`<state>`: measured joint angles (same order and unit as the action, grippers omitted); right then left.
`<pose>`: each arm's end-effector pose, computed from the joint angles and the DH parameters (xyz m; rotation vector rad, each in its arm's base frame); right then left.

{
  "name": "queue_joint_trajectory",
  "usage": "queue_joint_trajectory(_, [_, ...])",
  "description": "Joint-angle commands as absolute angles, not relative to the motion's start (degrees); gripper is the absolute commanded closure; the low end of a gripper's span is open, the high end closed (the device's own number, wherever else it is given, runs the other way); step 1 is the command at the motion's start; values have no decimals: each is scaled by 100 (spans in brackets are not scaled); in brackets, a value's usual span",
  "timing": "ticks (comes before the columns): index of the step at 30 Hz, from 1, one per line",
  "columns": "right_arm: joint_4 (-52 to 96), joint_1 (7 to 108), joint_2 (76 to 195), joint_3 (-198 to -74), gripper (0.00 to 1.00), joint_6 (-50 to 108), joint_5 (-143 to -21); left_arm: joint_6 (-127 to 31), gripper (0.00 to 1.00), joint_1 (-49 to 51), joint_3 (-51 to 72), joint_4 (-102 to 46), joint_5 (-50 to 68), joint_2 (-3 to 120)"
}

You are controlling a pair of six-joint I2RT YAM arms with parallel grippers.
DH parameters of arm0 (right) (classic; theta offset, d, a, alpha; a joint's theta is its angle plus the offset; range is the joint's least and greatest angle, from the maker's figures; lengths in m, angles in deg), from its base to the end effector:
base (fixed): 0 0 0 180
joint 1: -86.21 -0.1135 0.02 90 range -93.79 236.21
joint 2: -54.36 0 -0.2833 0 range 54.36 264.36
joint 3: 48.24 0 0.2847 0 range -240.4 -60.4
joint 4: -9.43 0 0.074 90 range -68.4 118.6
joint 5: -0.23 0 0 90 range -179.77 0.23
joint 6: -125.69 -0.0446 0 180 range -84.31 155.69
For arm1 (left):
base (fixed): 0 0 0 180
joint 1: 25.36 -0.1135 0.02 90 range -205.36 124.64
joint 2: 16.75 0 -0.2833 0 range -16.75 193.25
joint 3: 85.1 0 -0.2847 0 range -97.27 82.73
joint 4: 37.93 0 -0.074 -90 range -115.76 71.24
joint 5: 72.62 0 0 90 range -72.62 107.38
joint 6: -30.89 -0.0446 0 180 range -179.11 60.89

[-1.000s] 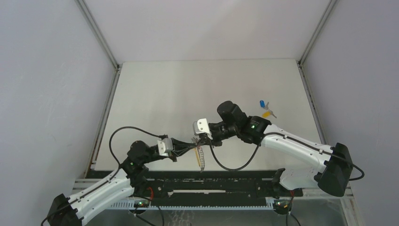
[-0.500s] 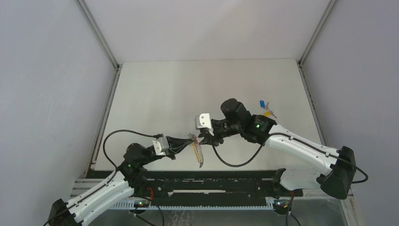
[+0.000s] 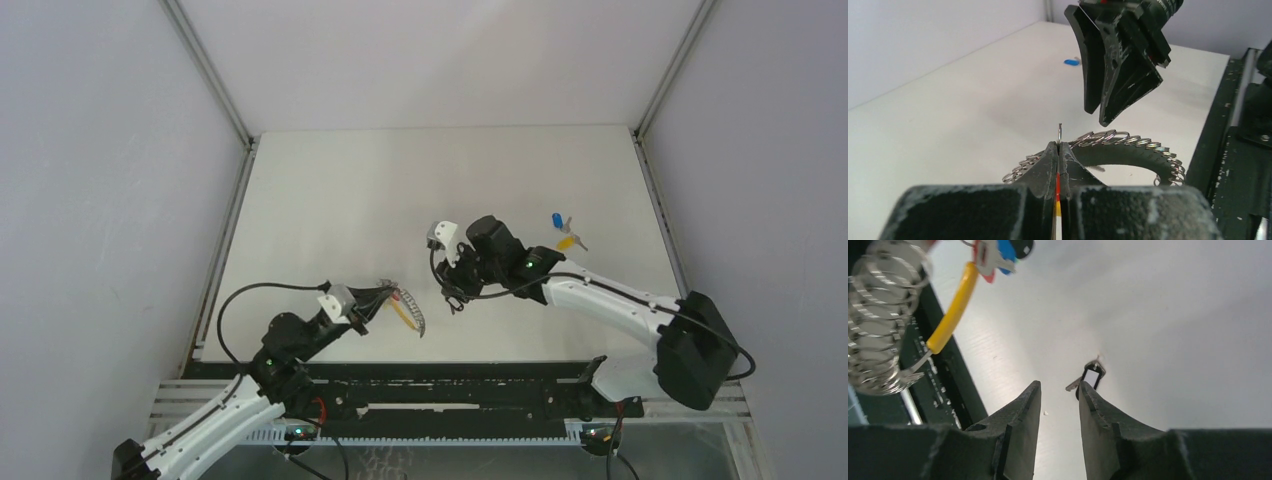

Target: Put the keys on the keyring

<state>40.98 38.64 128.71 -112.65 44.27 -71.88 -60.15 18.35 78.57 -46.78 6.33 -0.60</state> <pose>0.1999 0.2390 0.2600 -1.2528 1.9947 0.7019 0.1017 -0.1091 0.2117 0.7036 1.2778 -0.7483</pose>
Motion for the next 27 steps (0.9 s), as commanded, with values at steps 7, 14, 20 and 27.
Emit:
queue_joint_trajectory(7, [4253, 4101, 14347, -11964, 70, 3521, -7715, -5912, 100, 1841, 7774, -4563, 1804, 56])
queue_joint_trajectory(14, [5658, 4070, 15432, -13324, 74, 3665, -7783, -5858, 100, 1841, 7838, -4442, 2293, -233])
queue_joint_trajectory(20, [7083, 3934, 16357, -14510, 76, 3923, -8064, -5868, 100, 1841, 7825, -4364, 2335, -346])
queue_joint_trajectory(27, [7481, 3827, 16857, -15017, 78, 4001, -8232, -5865, 100, 1841, 7825, -4362, 2307, -375])
